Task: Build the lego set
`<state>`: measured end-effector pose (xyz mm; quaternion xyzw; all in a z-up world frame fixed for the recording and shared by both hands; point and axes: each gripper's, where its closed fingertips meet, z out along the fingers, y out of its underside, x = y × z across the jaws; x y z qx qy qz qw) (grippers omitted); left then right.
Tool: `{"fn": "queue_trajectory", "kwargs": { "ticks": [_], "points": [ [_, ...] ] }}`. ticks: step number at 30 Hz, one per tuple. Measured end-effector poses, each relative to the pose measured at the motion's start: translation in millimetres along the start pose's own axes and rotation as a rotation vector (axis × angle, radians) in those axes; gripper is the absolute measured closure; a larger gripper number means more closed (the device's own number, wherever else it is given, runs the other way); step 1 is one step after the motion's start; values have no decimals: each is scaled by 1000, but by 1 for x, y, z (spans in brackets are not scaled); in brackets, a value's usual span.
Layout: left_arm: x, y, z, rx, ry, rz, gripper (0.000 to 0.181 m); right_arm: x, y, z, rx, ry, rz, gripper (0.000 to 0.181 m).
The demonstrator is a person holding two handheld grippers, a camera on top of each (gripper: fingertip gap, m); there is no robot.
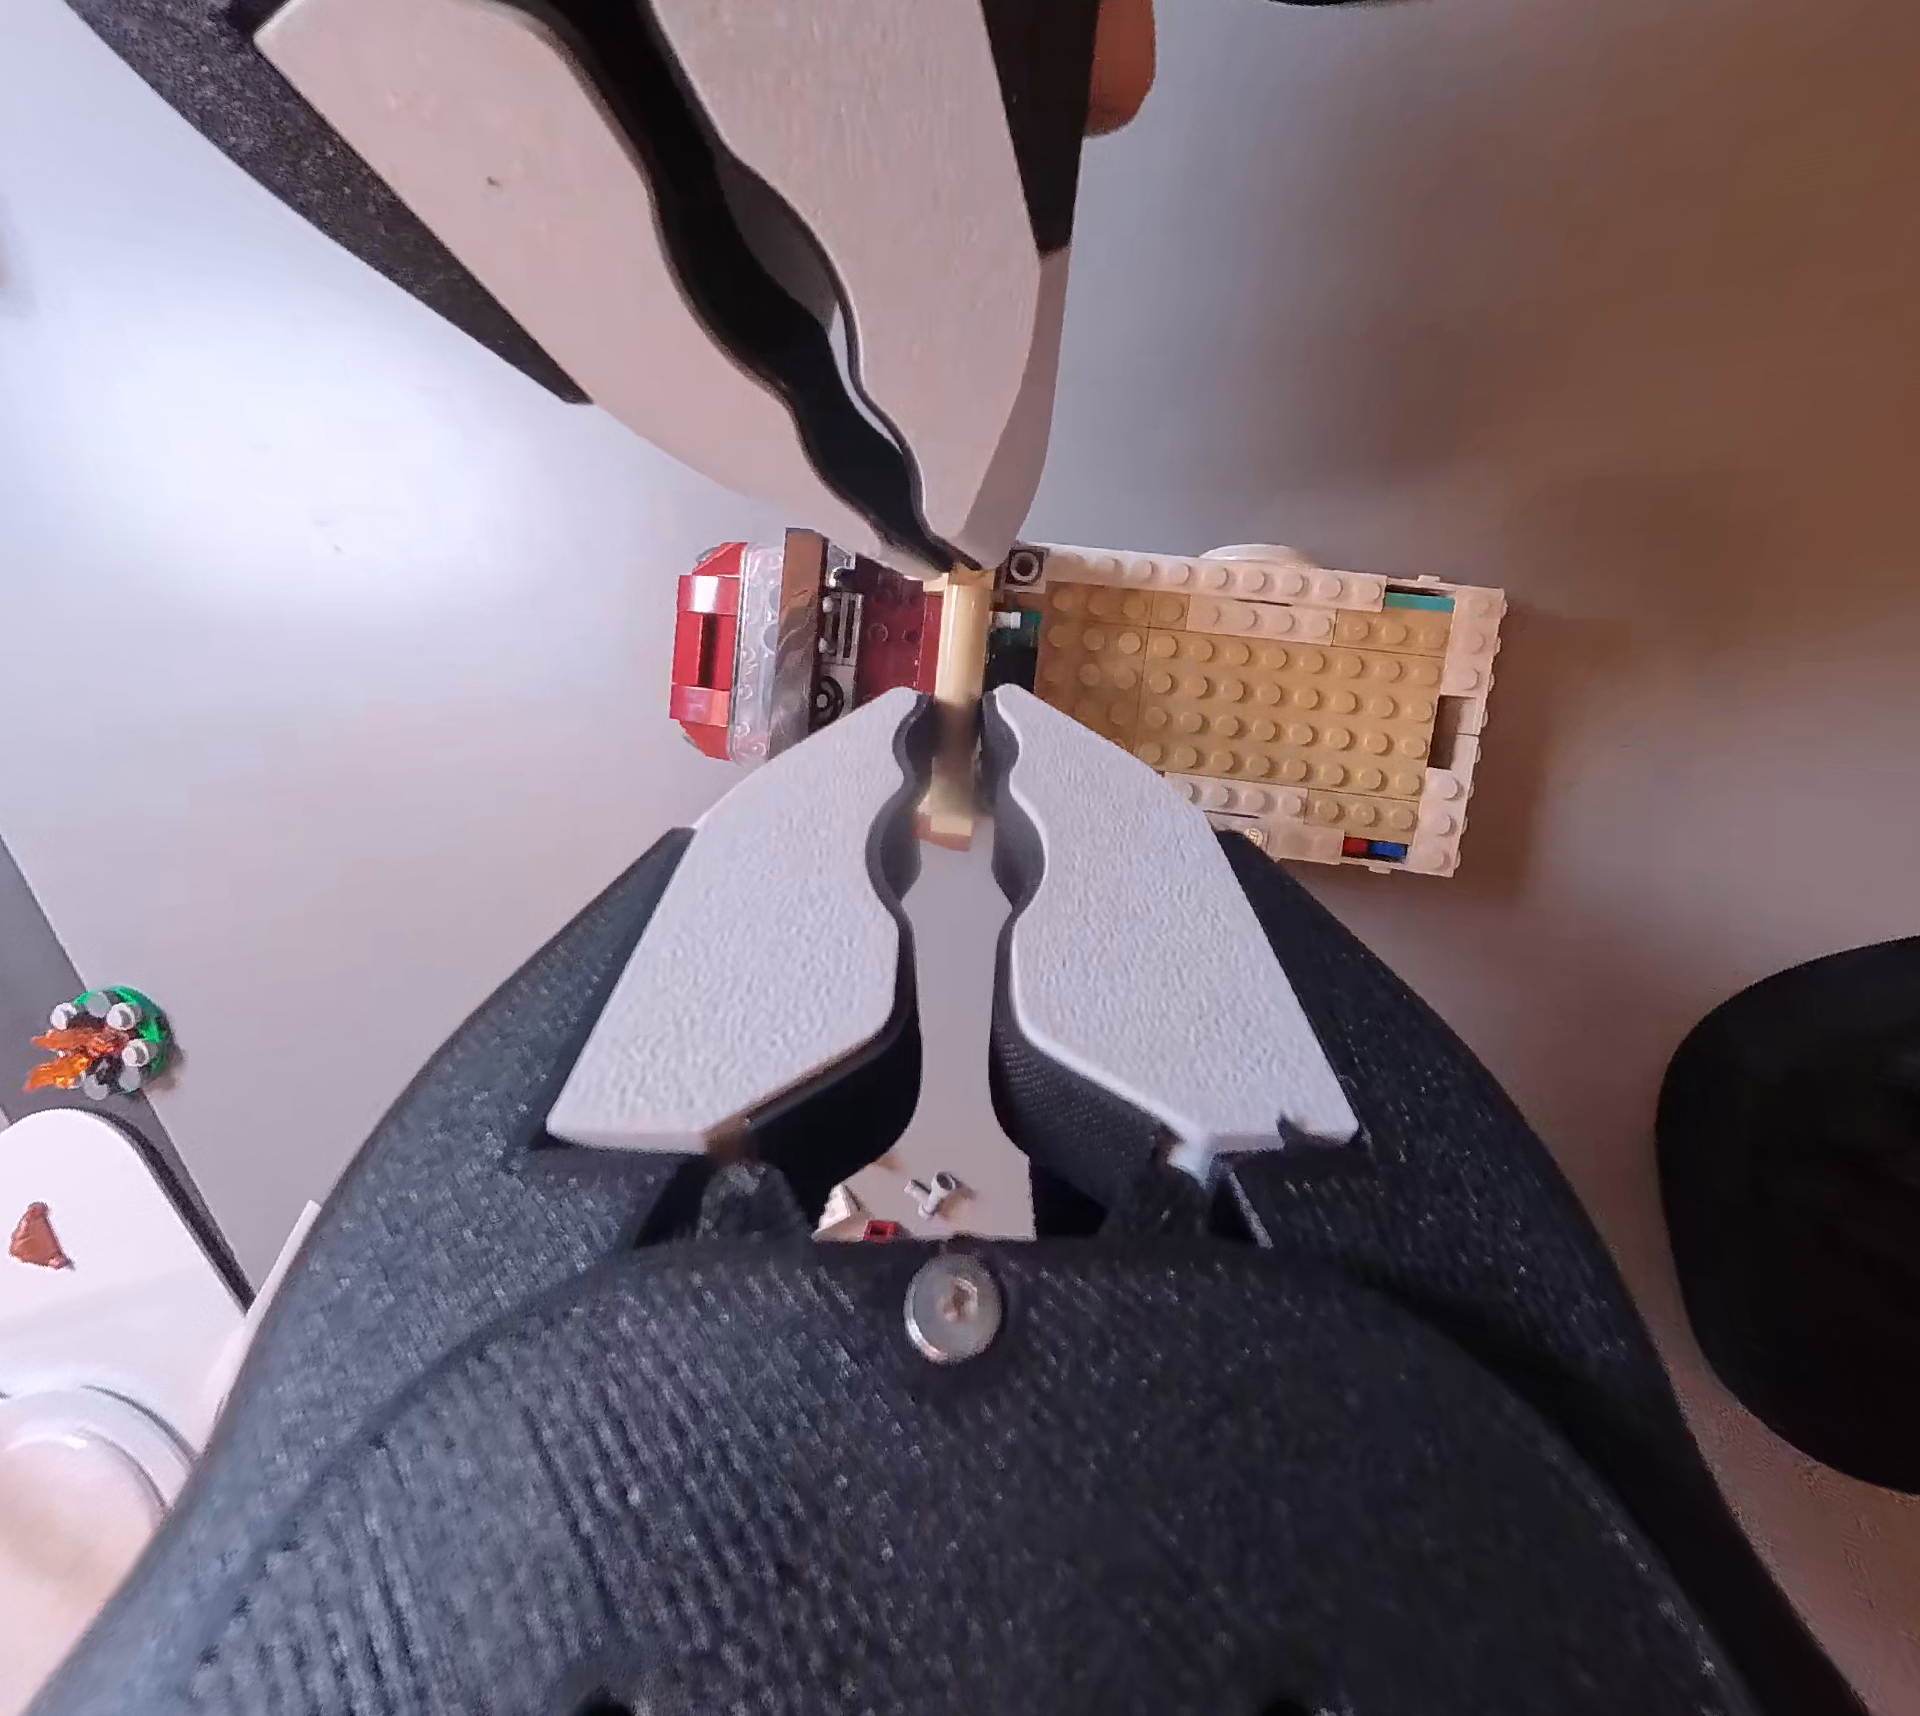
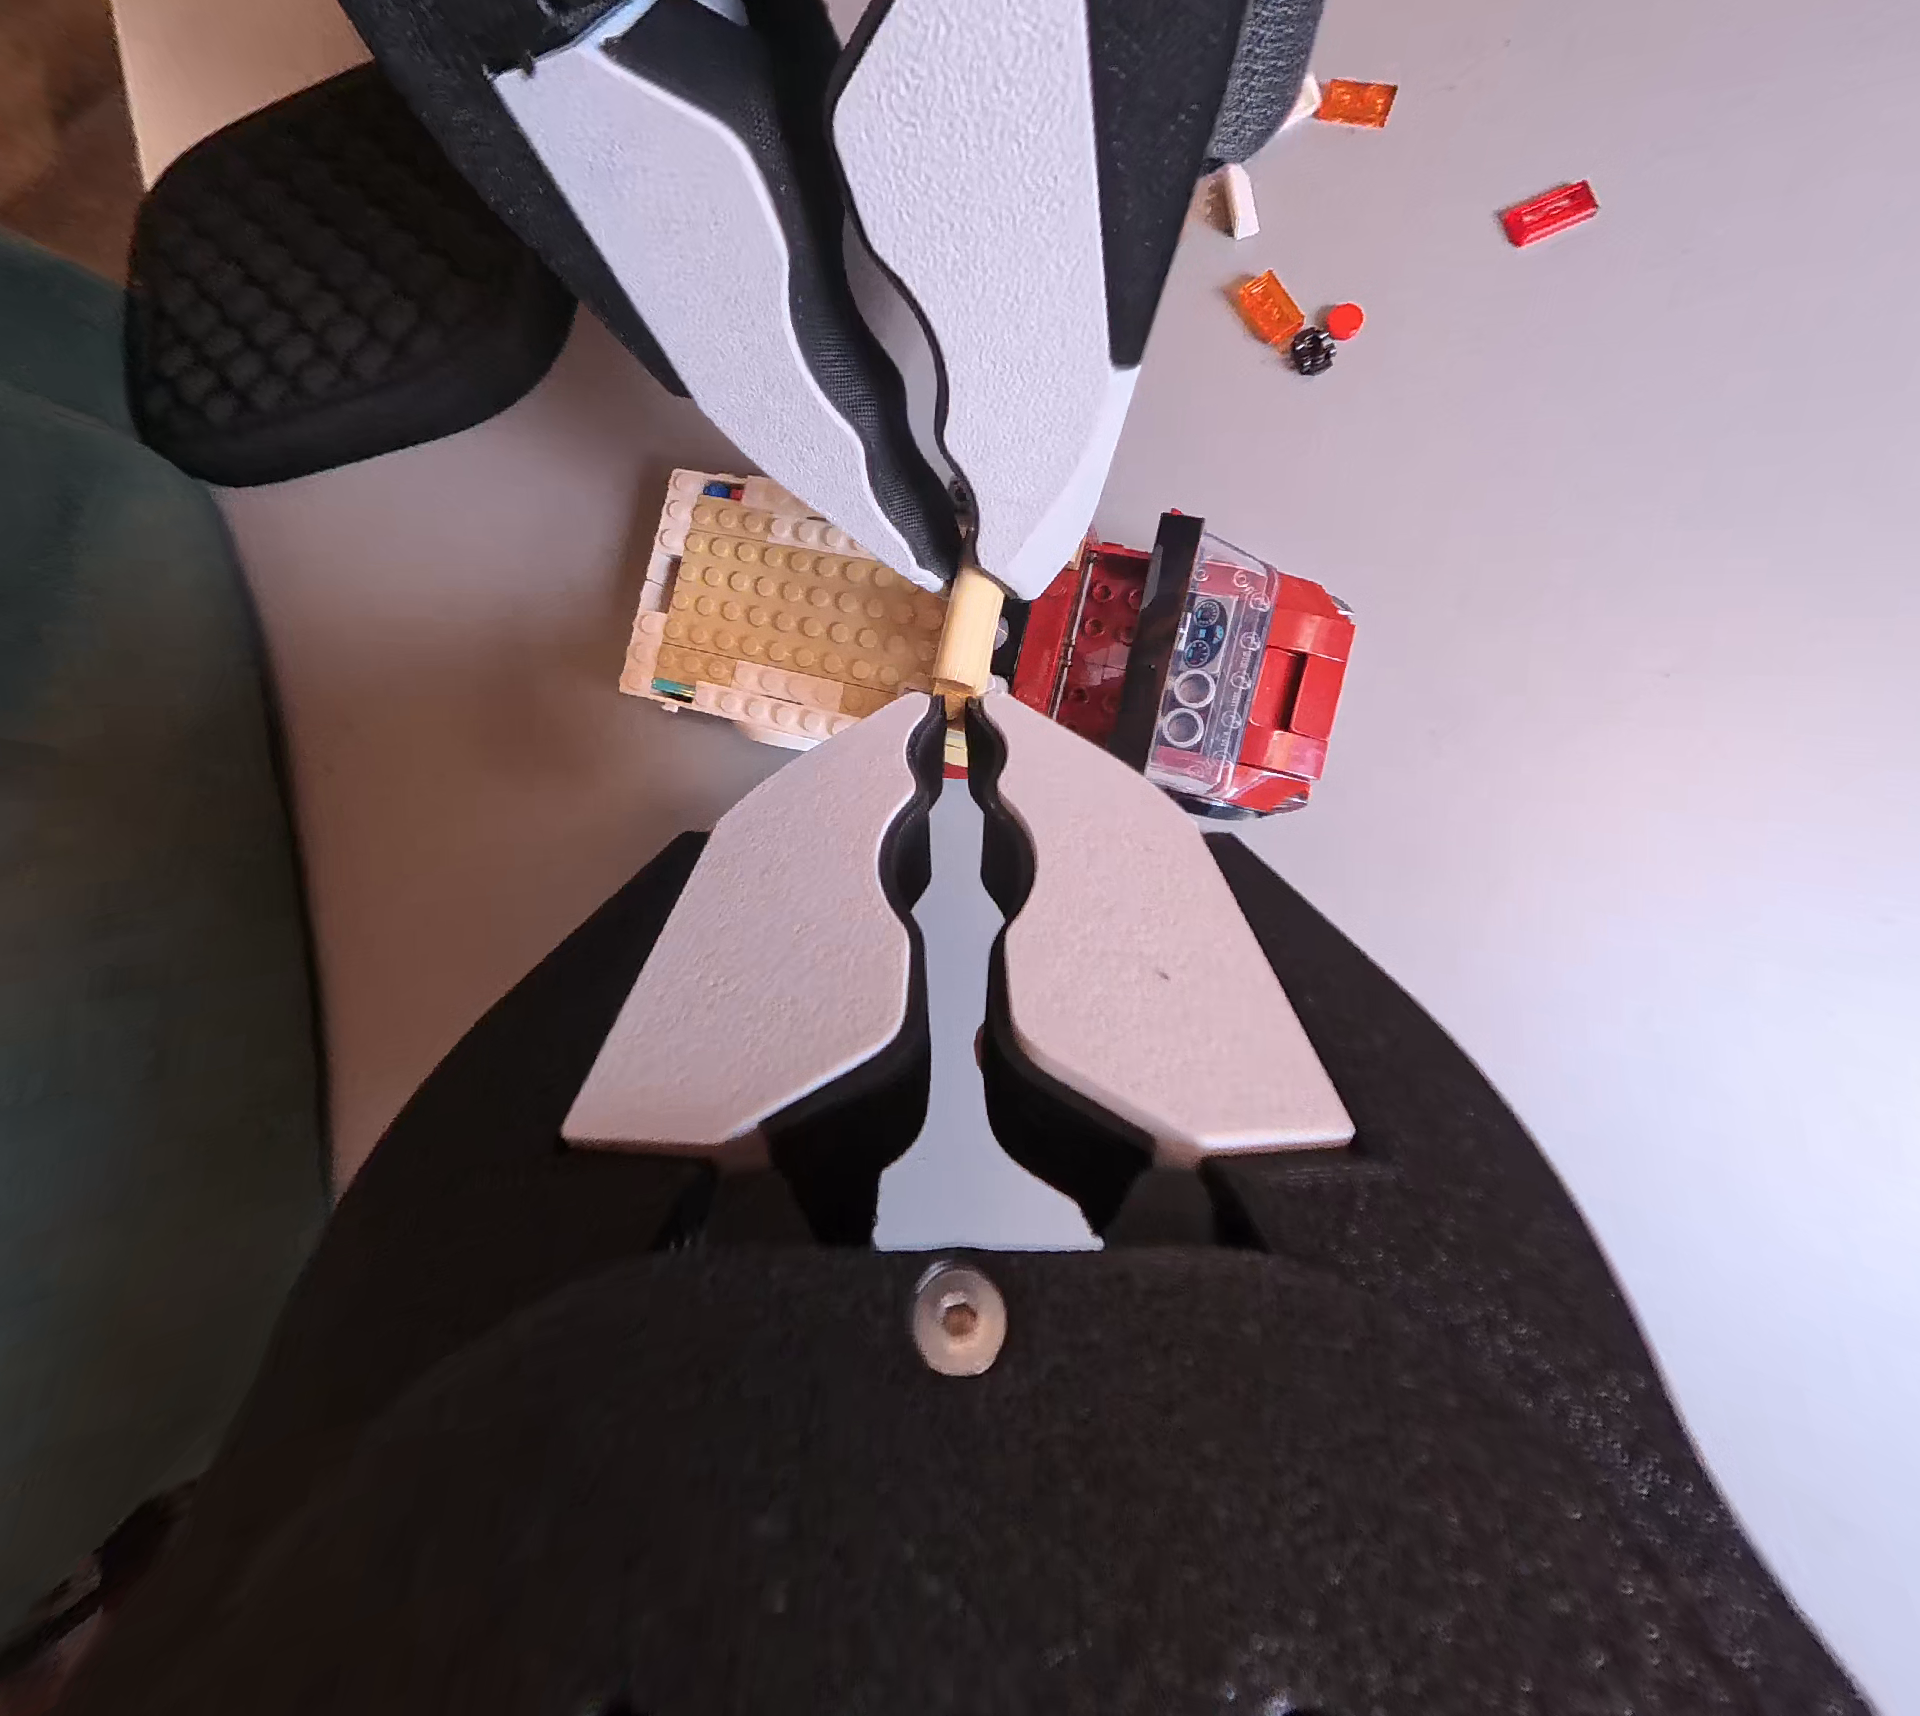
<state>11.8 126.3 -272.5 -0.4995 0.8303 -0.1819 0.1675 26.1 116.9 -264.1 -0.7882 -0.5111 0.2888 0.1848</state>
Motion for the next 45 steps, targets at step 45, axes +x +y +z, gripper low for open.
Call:
{"fn": "queue_trajectory", "kwargs": {
  "ticks": [45],
  "points": [
    [0,15,-26,210,-63,-257,145,1,9,-5,190,190,-123,144]
  ]
}}
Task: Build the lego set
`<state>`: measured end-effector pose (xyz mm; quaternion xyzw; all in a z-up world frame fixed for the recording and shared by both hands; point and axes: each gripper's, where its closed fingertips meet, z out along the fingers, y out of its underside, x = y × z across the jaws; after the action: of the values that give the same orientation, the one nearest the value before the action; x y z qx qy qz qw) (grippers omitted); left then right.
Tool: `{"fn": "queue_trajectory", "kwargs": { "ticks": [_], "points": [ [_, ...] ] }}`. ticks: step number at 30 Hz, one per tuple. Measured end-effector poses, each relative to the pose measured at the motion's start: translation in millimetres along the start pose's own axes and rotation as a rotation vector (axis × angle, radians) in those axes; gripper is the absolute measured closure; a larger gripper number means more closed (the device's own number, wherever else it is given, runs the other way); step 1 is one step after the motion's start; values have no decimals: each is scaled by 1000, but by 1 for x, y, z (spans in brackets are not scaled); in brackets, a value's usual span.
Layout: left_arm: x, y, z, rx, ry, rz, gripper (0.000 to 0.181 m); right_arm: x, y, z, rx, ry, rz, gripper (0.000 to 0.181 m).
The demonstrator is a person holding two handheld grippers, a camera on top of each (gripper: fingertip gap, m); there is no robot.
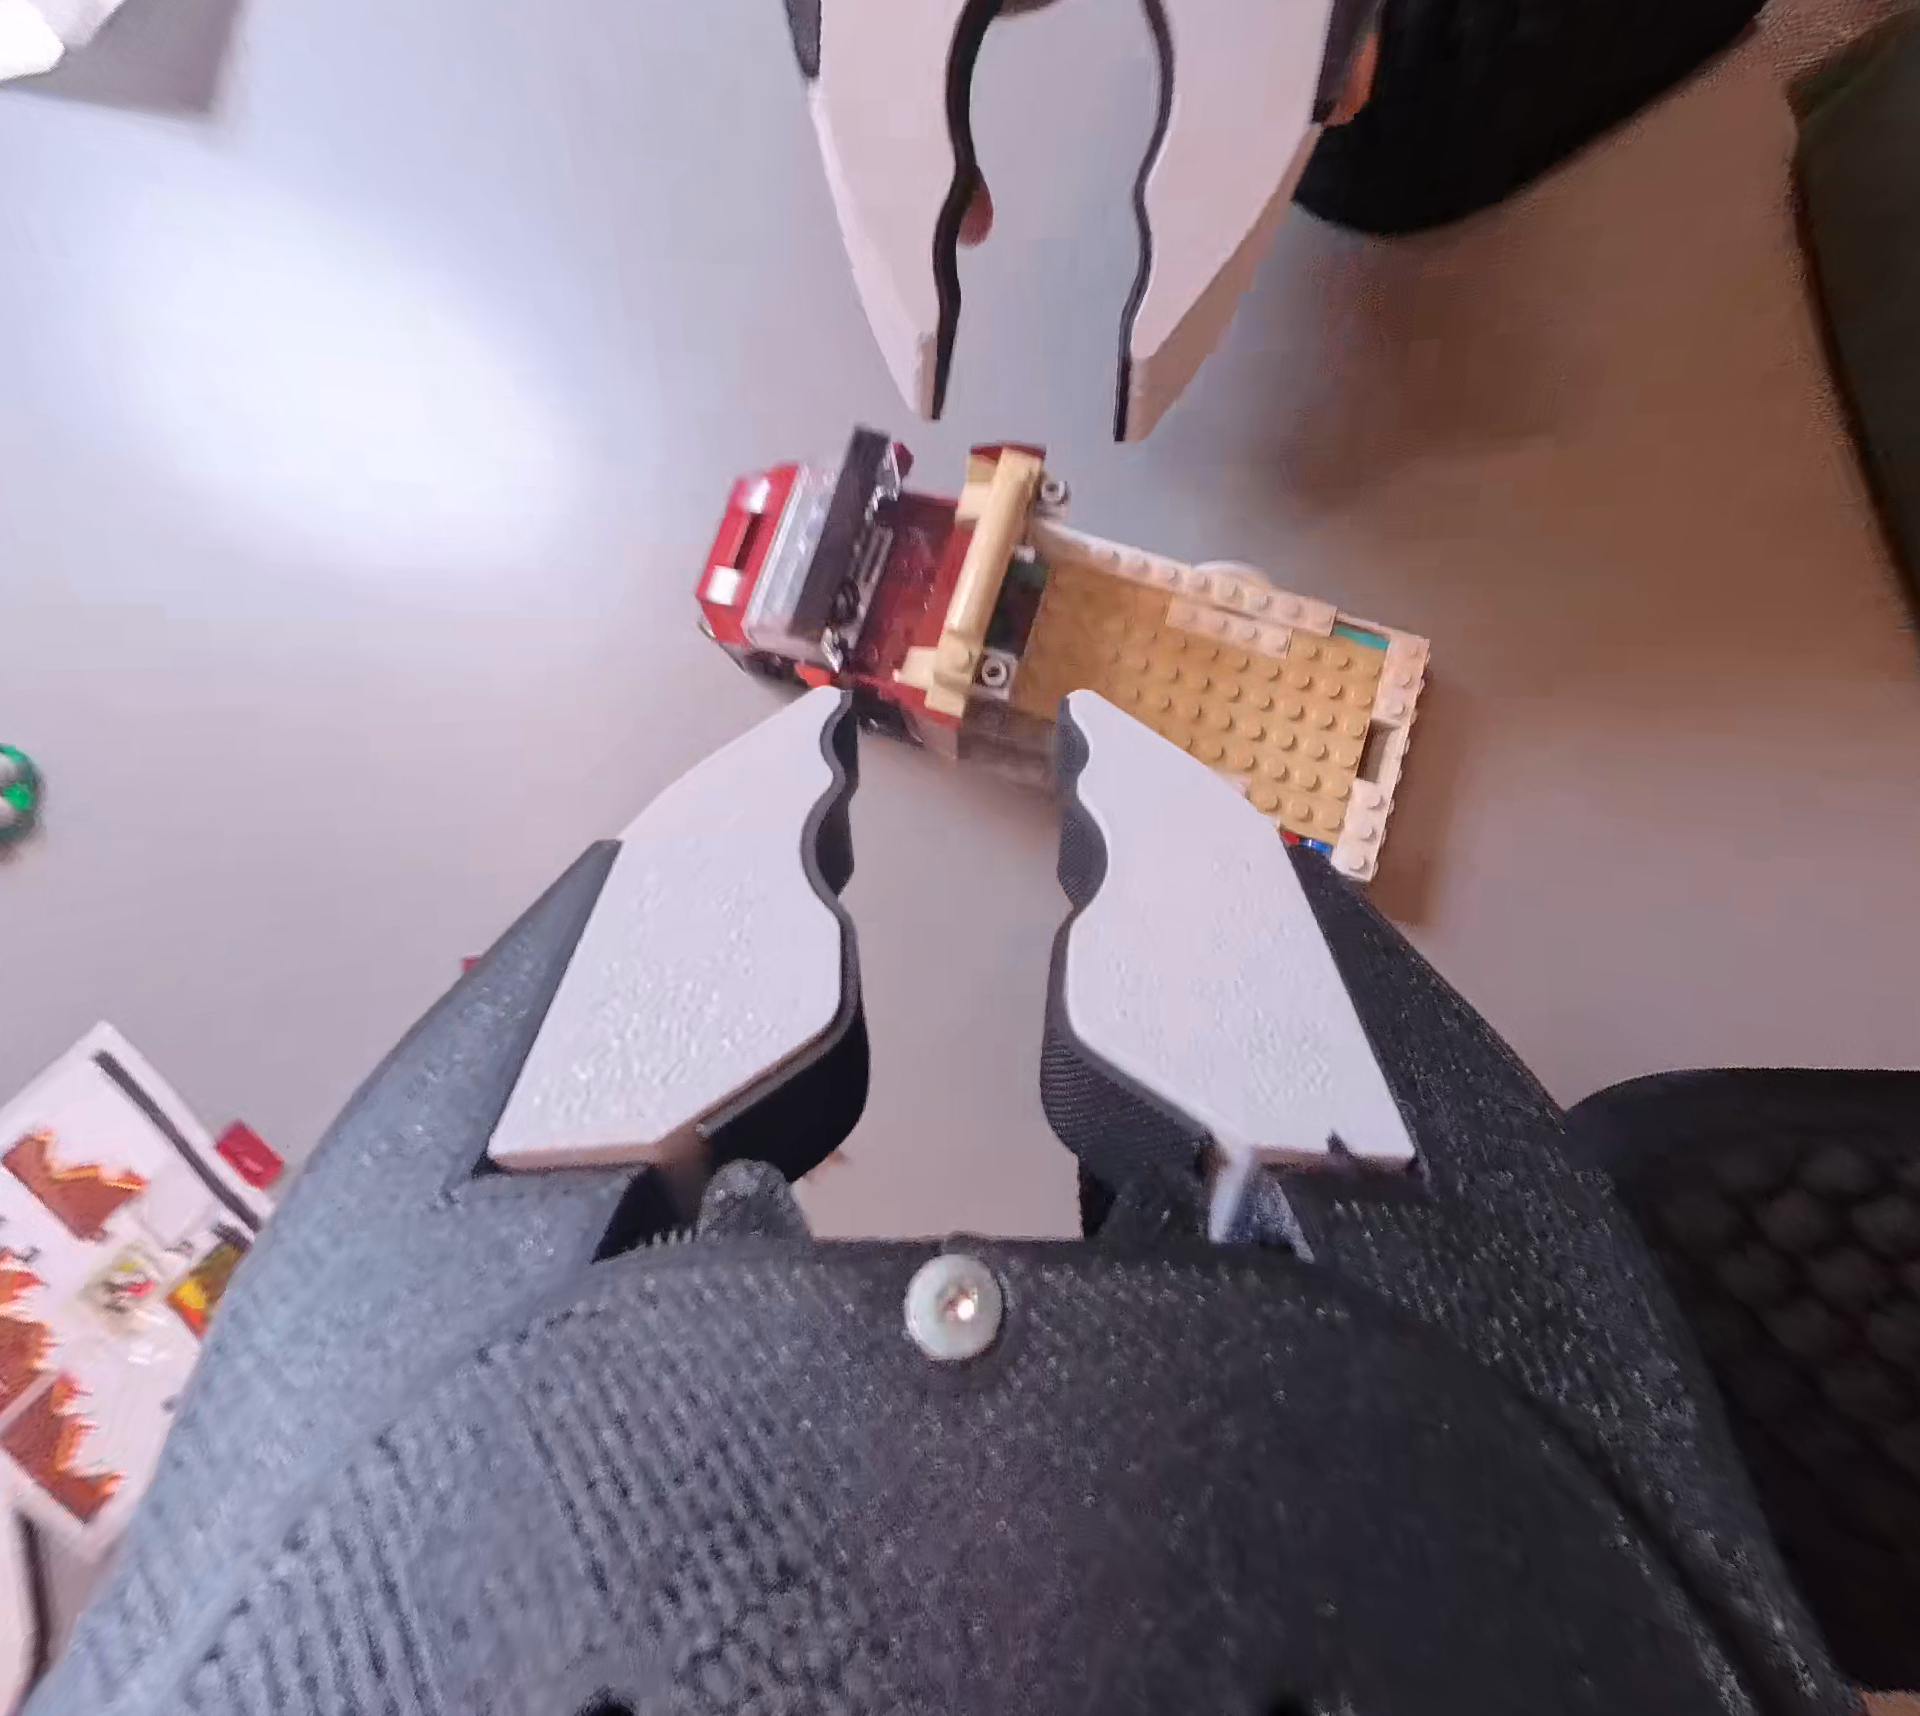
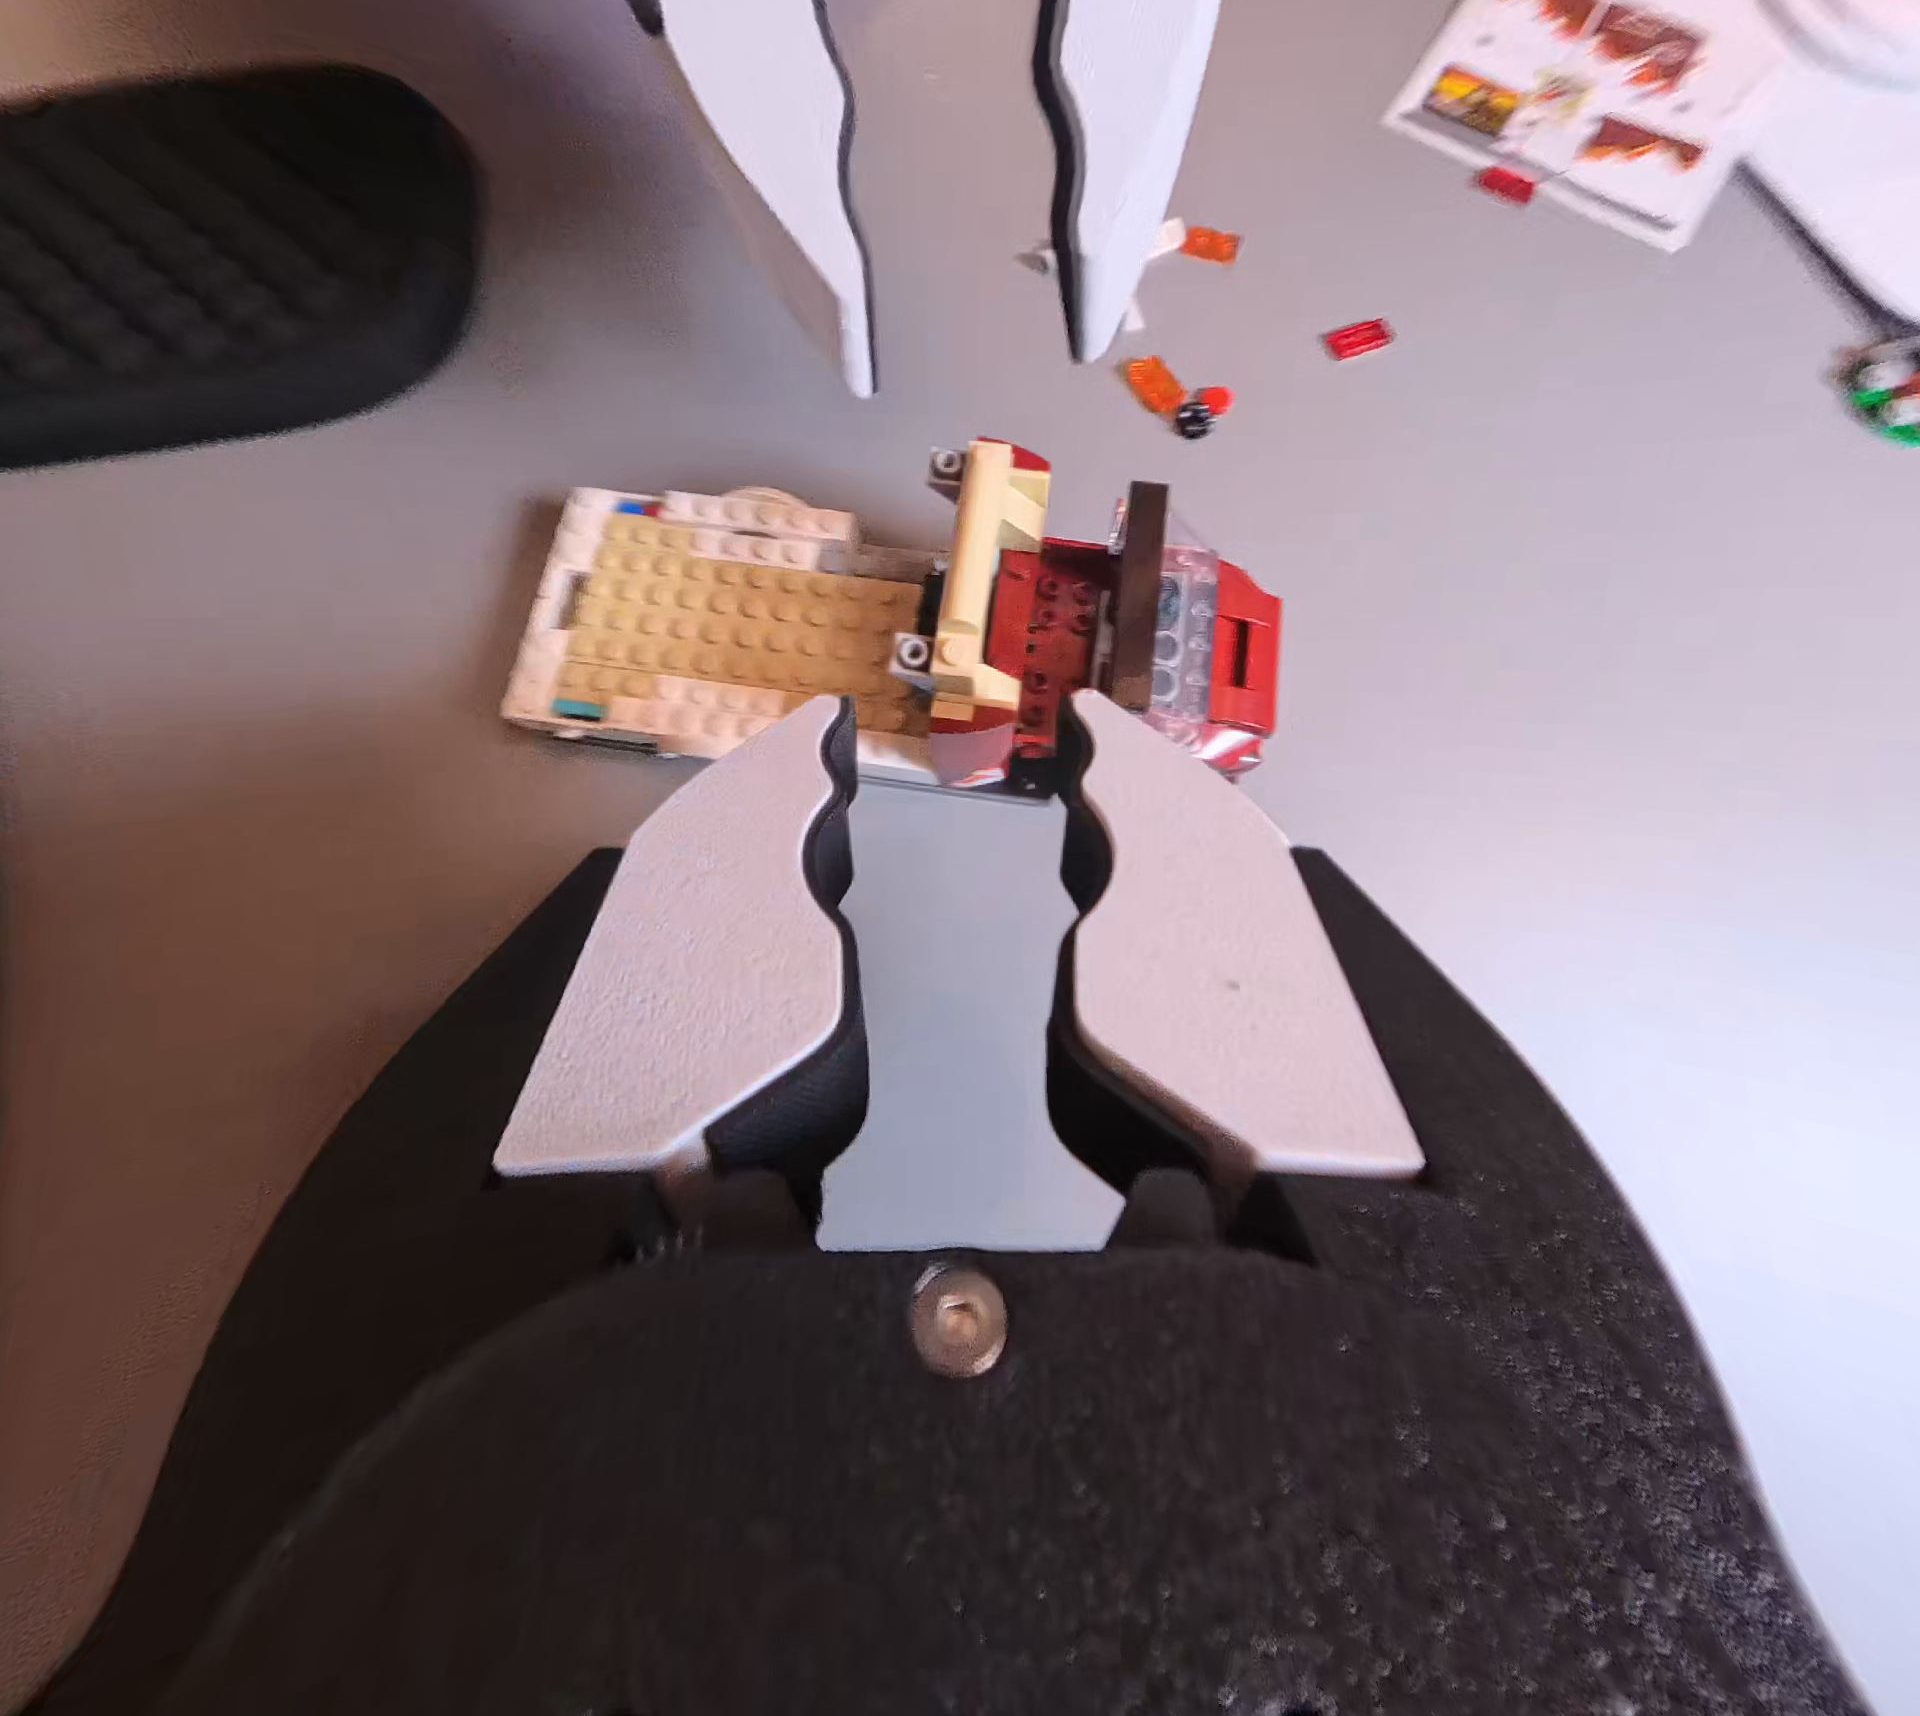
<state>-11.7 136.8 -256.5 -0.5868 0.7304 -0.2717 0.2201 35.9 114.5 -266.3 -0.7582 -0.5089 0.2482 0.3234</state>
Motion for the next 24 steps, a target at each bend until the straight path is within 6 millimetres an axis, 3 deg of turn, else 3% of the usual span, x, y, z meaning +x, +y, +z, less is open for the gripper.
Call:
{"fn": "queue_trajectory", "kwargs": {
  "ticks": [2,6,8,13,16,18,24],
  "points": [
    [2,14,11,-3,-11,-30,140,5,4,6,6,124,-58,143],
    [0,20,31,91,-47,-75,140,4,11,20,10,182,-55,146],
    [1,18,35,141,-58,-77,150,8,13,23,8,210,-76,160],
    [3,20,33,210,-129,-82,165,15,15,22,1,134,-102,161],
    [11,18,34,234,-165,-95,165,27,15,21,-7,127,-114,159],
    [11,16,35,226,-241,-95,181,37,14,21,-6,147,-115,159],
    [30,-5,41,219,-316,-72,175,61,18,11,-45,233,-108,158]
  ]
}}
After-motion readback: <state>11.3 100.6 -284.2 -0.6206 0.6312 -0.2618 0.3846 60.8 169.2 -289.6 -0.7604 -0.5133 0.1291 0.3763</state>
